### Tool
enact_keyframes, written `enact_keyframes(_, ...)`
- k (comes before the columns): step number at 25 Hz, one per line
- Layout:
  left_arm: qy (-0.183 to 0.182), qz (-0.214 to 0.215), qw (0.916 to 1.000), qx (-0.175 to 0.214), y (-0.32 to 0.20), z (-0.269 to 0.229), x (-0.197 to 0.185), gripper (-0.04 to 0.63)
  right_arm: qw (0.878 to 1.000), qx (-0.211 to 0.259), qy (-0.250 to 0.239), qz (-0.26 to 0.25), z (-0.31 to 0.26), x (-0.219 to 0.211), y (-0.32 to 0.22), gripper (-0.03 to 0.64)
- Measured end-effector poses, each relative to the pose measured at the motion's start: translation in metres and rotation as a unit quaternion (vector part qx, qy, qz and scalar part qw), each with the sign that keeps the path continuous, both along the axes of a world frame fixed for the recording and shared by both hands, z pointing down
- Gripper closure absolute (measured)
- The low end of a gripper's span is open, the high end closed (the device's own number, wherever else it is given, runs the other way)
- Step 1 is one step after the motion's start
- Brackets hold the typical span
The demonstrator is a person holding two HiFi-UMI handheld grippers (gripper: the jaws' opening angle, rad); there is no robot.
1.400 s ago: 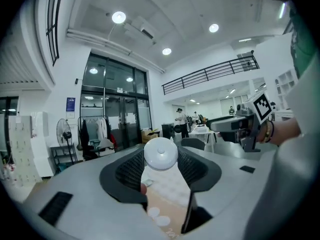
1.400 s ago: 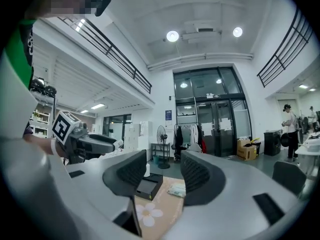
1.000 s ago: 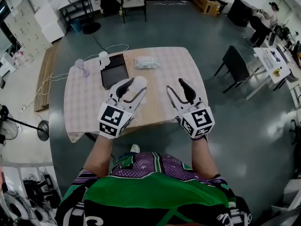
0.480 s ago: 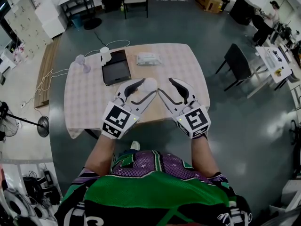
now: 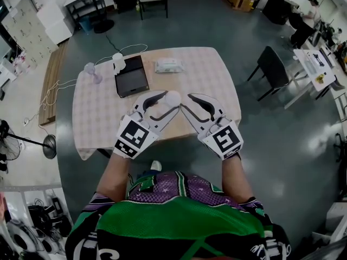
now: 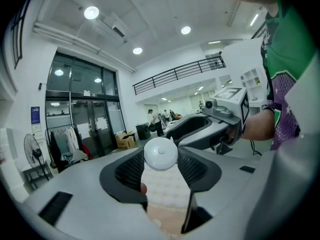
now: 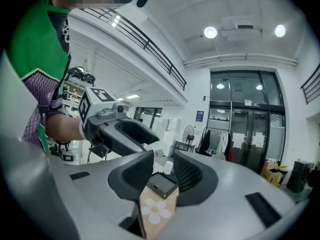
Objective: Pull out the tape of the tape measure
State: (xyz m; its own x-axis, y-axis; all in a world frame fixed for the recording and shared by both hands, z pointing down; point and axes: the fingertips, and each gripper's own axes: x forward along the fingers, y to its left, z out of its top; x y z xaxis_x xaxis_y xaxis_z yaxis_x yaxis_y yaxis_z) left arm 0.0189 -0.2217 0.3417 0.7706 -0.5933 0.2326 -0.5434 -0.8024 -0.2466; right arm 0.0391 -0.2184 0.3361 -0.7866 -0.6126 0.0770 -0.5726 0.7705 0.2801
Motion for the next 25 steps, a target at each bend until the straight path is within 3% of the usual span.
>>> enact_keyframes(7,-0.040,0.037,0.9984,0.013,0.008,0.008,0.011,0.362,0.998,0.015,0.048,-0.043,0.012,0.003,0.013,0.559)
enact_keyframes(18,-0.010,0.009,0.9999,-0.004,0.005,0.009,0.010,0.361,0.998,0.021,0.054,-0.014,0.014,0.007,0.012,0.587)
enact_keyframes(25,-0.006,0.010,0.9999,-0.012,0.004,0.012,0.014,0.360,0.999,-0.018,0.032,0.009,0.018,0.007,0.011,0.594)
